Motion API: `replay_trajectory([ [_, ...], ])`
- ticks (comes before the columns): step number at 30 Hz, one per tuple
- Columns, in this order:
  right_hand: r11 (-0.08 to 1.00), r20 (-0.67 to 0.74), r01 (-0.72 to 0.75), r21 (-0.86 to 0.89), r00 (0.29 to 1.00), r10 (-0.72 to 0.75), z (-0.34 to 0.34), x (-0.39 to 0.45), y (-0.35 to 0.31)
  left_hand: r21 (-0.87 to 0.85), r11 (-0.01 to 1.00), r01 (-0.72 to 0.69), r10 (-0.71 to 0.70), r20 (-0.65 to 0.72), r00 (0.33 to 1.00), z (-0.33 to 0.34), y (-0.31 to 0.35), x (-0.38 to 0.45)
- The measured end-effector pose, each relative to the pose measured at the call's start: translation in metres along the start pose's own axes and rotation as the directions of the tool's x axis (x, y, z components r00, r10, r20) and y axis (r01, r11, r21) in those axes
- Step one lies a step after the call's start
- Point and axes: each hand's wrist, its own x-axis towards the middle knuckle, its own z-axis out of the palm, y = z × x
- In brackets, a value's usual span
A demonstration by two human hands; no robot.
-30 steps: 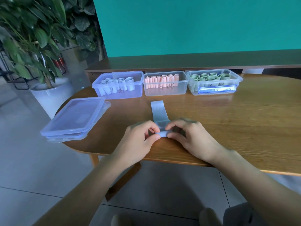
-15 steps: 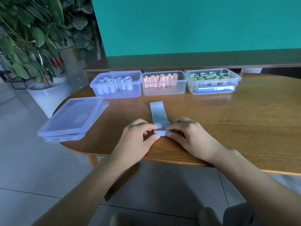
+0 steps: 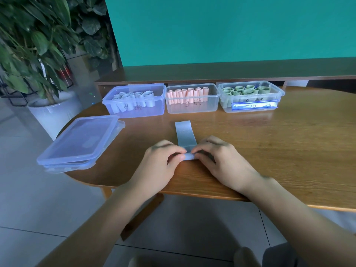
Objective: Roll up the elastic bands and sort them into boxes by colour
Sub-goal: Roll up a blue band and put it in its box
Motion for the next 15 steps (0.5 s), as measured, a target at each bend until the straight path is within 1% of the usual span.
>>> replay_trajectory([
  [2,1.0,0.02,-0.017,0.003,1.0,0.017,0.0,0.002,0.001,0.009,1.0,-0.01,0.011,-0.046,0.999,0.001,0.001,0.001],
  [4,1.0,0.04,-0.028,-0.006,0.999,0.028,0.001,0.004,0.003,-0.018,1.0,-0.017,0.016,-0.07,0.997,0.001,0.001,0.001],
  [8,0.999,0.044,-0.036,-0.027,0.998,0.037,0.004,0.008,0.008,-0.054,0.998,0.01,-0.011,-0.012,1.0,0.003,0.001,0.003],
  [15,0.998,-0.018,-0.001,-0.063,1.0,0.0,0.008,0.011,0.005,0.027,1.0,0.006,-0.007,0.032,0.999,0.005,-0.004,0.013],
])
